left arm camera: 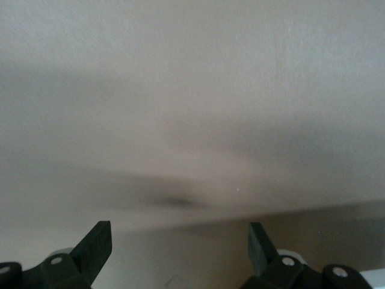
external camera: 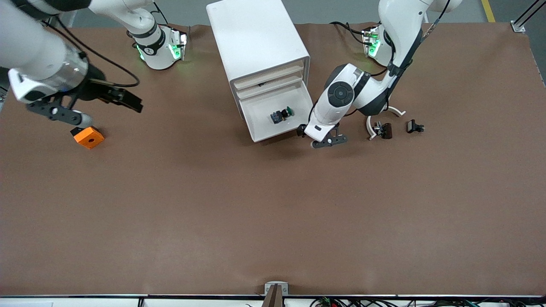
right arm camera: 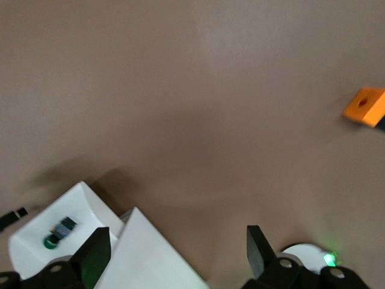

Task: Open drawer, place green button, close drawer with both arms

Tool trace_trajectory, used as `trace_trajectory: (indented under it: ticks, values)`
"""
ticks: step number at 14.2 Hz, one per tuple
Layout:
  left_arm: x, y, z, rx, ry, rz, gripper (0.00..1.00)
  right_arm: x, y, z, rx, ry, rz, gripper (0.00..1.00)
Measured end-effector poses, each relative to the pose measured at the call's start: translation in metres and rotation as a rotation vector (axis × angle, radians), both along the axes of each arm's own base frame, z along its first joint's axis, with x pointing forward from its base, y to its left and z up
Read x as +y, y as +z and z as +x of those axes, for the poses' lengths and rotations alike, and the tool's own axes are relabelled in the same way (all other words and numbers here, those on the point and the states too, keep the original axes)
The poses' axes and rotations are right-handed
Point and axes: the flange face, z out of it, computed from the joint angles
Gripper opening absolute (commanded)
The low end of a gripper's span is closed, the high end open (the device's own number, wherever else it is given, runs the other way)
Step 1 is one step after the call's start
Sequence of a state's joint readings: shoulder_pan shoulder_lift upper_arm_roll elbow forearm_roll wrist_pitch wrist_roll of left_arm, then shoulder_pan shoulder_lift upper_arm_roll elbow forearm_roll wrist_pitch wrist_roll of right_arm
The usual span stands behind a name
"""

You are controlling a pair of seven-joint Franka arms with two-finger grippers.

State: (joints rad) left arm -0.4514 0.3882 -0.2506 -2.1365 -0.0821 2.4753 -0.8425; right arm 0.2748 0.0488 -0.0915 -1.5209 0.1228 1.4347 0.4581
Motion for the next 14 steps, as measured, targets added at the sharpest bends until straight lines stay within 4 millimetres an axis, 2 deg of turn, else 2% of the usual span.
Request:
trace_trajectory:
  ticks: [3, 4, 6, 10, 14]
  values:
    - [-0.013, -0.010, -0.013, 0.018, 0.002, 0.011, 1.00, -0.071, -0.004, 0.011, -0.027, 0.095, 0.034, 1.00]
    - [-0.018, -0.011, -0.019, 0.022, -0.001, 0.013, 1.00, -0.090, -0.004, 0.012, -0.036, 0.112, 0.039, 1.00]
    - [-0.031, -0.010, -0.032, 0.033, -0.005, 0.011, 1.00, -0.114, -0.001, 0.014, -0.061, 0.143, 0.019, 1.00]
    - [-0.062, -0.008, -0.067, 0.058, -0.023, -0.001, 1.00, -0.145, 0.012, 0.012, -0.109, 0.191, 0.003, 1.00]
    - [-0.083, -0.006, -0.094, 0.078, -0.050, -0.010, 1.00, -0.146, 0.021, 0.012, -0.128, 0.191, -0.001, 1.00]
